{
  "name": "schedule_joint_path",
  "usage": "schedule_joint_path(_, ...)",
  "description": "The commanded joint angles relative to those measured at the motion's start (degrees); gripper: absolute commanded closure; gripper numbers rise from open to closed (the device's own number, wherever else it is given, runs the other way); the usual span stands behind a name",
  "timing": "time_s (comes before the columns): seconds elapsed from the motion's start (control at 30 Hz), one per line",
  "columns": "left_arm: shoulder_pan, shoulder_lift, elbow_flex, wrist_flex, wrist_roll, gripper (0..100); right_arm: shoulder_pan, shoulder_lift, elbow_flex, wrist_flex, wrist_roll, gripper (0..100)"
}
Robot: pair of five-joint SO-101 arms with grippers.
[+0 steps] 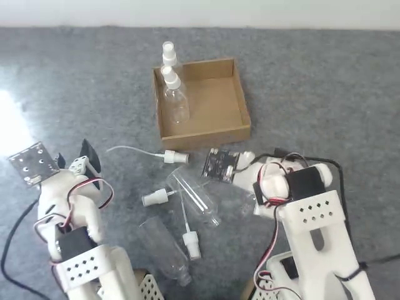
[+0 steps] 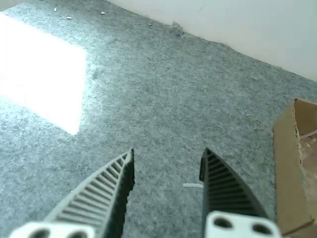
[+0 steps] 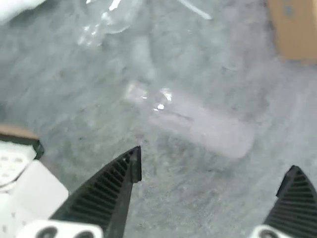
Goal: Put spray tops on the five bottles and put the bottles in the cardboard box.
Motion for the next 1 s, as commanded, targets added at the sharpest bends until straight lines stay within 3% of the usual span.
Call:
schedule_joint_path(0.0, -0.2, -0.5, -0.6, -1.6, -0.1, 79, -2.4, -1.6, 1.1, 0.3, 5.7, 60.4)
schedule_joint_path(0.3, -0.2, -0.5, -0.6, -1.6, -0.1, 79, -3.7, -0.5, 7.1, -4.5, 10.7, 60.4)
schedule_joint_path(0.73, -0.2, -0.5, -0.6, -1.6, -0.1, 79, -3.5, 20.4, 7.3, -16.6, 11.8, 60.4)
schedule_joint_path(0.97, -0.2, -0.5, -0.6, -1.6, -0.1, 79, 1.5, 25.8, 7.3, -21.1, 11.8, 60.4)
